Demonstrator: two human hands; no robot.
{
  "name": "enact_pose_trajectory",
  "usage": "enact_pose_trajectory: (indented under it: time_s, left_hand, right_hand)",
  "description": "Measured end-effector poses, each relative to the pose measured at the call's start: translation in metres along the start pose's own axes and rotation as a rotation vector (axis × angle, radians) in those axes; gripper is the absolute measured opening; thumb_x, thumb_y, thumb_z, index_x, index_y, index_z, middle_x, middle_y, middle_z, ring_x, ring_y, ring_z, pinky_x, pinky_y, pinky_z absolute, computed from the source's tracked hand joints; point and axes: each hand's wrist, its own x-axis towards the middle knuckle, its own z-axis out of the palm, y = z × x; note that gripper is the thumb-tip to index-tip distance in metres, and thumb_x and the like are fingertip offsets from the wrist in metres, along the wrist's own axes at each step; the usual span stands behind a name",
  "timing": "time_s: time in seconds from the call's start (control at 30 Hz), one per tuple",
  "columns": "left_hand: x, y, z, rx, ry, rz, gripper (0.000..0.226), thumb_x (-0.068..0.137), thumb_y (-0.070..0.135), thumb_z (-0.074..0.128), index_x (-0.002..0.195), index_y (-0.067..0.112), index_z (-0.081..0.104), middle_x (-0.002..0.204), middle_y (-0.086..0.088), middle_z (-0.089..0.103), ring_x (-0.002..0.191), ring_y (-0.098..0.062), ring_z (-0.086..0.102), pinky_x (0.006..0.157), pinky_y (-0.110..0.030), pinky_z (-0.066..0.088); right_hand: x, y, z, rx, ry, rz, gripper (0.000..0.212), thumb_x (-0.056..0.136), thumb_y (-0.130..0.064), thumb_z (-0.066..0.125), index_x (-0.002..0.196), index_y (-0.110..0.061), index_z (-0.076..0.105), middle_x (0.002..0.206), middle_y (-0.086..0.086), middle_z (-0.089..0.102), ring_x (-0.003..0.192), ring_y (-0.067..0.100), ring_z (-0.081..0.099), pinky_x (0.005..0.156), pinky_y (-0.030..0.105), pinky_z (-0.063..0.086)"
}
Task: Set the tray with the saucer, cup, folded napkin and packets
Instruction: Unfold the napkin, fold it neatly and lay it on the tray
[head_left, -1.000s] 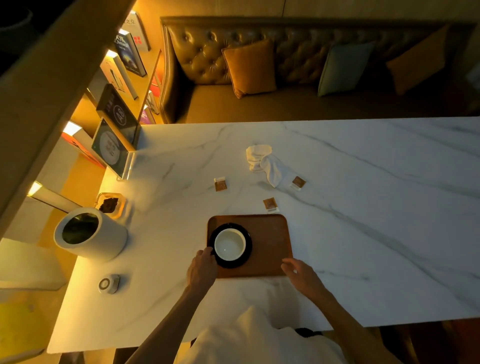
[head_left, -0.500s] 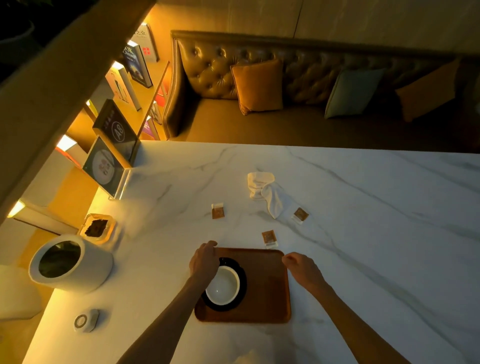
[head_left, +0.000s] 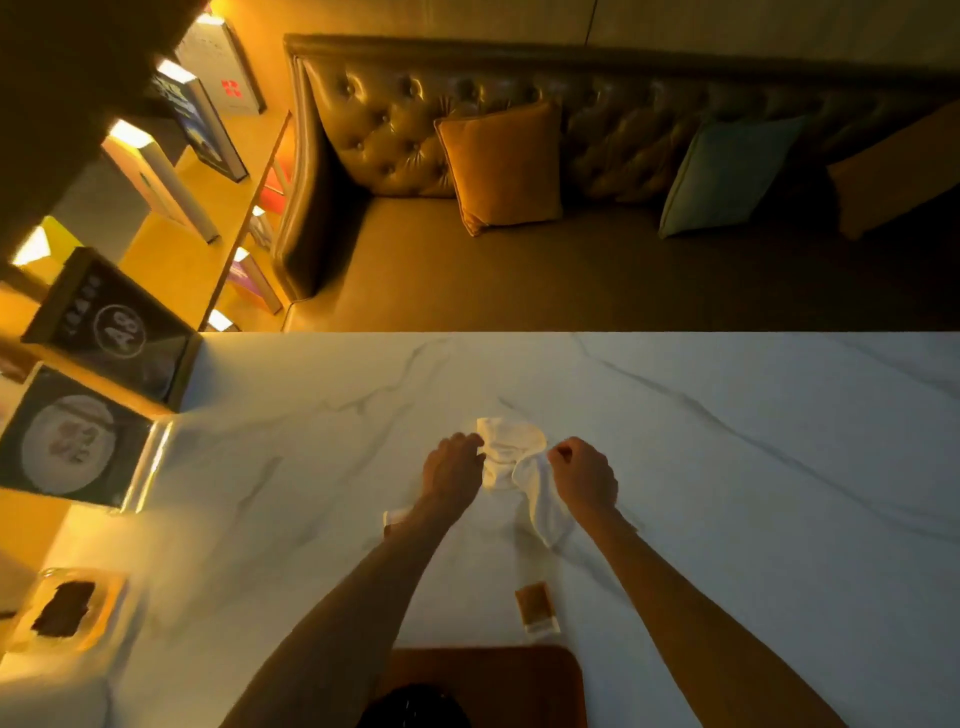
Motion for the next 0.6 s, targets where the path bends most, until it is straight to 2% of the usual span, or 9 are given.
enact_pose_trajectory:
  time_s: [0.07, 0.13, 0.2, 0.27, 0.33, 0.4, 0.5, 0.53, 0.6]
  left_hand:
    - [0.036, 0.007, 0.004, 0.046, -0.030, 0.053, 0.037, 0.096, 0.027, 0.050, 0.133, 0.021, 0.053, 0.135, -0.007, 0.055, 0.124, -0.031, 0.051, 0.103, -0.041, 0.042]
    - [0.061, 0.011, 0.012, 0.096, -0.076, 0.111, 0.046, 0.094, 0.030, 0.054, 0.140, 0.024, 0.046, 0.145, -0.006, 0.047, 0.133, -0.032, 0.042, 0.108, -0.042, 0.036]
    - [0.076, 0.011, 0.021, 0.120, -0.119, 0.154, 0.045, 0.093, 0.032, 0.057, 0.137, 0.026, 0.048, 0.148, -0.004, 0.044, 0.138, -0.030, 0.036, 0.113, -0.042, 0.030]
    - [0.081, 0.009, 0.028, 0.119, -0.120, 0.185, 0.029, 0.094, 0.029, 0.057, 0.122, 0.024, 0.059, 0.141, -0.002, 0.051, 0.136, -0.028, 0.038, 0.112, -0.040, 0.030]
    - [0.079, 0.005, 0.030, 0.130, -0.100, 0.220, 0.017, 0.095, 0.026, 0.053, 0.108, 0.021, 0.063, 0.127, -0.002, 0.060, 0.128, -0.027, 0.046, 0.108, -0.038, 0.034]
    - [0.071, 0.000, 0.028, 0.134, -0.118, 0.231, 0.015, 0.093, 0.023, 0.053, 0.105, 0.020, 0.061, 0.116, -0.003, 0.066, 0.118, -0.028, 0.054, 0.104, -0.037, 0.037]
    - [0.051, -0.003, 0.025, 0.082, -0.129, 0.205, 0.019, 0.091, 0.020, 0.056, 0.109, 0.017, 0.052, 0.114, -0.004, 0.068, 0.110, -0.030, 0.057, 0.101, -0.036, 0.037]
    - [0.043, -0.002, 0.021, 0.064, -0.109, 0.215, 0.017, 0.092, 0.017, 0.055, 0.108, 0.016, 0.051, 0.112, -0.005, 0.068, 0.108, -0.030, 0.058, 0.100, -0.035, 0.037]
    - [0.027, 0.003, 0.010, 0.010, -0.062, 0.286, 0.014, 0.091, 0.010, 0.053, 0.106, 0.012, 0.051, 0.107, -0.007, 0.066, 0.102, -0.030, 0.060, 0.095, -0.032, 0.039]
  right_hand:
    - [0.023, -0.003, 0.009, 0.009, -0.009, -0.013, 0.029, 0.093, -0.039, 0.050, 0.102, -0.015, 0.065, 0.102, 0.007, 0.070, 0.093, 0.026, 0.064, 0.077, 0.036, 0.052]
    - [0.037, -0.003, 0.019, 0.018, -0.082, -0.025, 0.045, 0.092, -0.051, 0.046, 0.115, -0.015, 0.062, 0.113, 0.008, 0.066, 0.104, 0.026, 0.062, 0.089, 0.040, 0.052]
    - [0.045, -0.002, 0.030, 0.004, -0.105, -0.018, 0.048, 0.093, -0.051, 0.043, 0.118, -0.014, 0.060, 0.117, 0.010, 0.065, 0.108, 0.026, 0.061, 0.093, 0.037, 0.050]
    - [0.048, -0.001, 0.038, -0.024, -0.040, -0.020, 0.035, 0.095, -0.040, 0.049, 0.115, -0.014, 0.060, 0.116, 0.011, 0.066, 0.105, 0.026, 0.062, 0.088, 0.035, 0.050]
    - [0.046, -0.003, 0.041, 0.023, -0.026, -0.028, 0.038, 0.092, -0.036, 0.055, 0.125, -0.018, 0.052, 0.121, 0.011, 0.062, 0.108, 0.029, 0.060, 0.089, 0.039, 0.050]
    - [0.041, -0.003, 0.043, 0.099, -0.063, -0.032, 0.046, 0.091, -0.031, 0.057, 0.133, -0.018, 0.045, 0.122, 0.012, 0.062, 0.109, 0.031, 0.060, 0.090, 0.041, 0.050]
    - [0.029, -0.006, 0.042, 0.136, -0.097, -0.027, 0.029, 0.092, -0.027, 0.055, 0.116, -0.010, 0.060, 0.110, 0.014, 0.069, 0.100, 0.029, 0.065, 0.084, 0.032, 0.051]
    - [0.022, -0.009, 0.040, 0.152, -0.114, -0.050, 0.029, 0.092, -0.028, 0.056, 0.113, -0.008, 0.061, 0.110, 0.014, 0.069, 0.102, 0.029, 0.065, 0.088, 0.033, 0.051]
    - [0.010, -0.020, 0.032, 0.183, -0.140, -0.144, 0.041, 0.089, -0.028, 0.062, 0.125, -0.009, 0.055, 0.122, 0.012, 0.063, 0.114, 0.027, 0.060, 0.099, 0.038, 0.048]
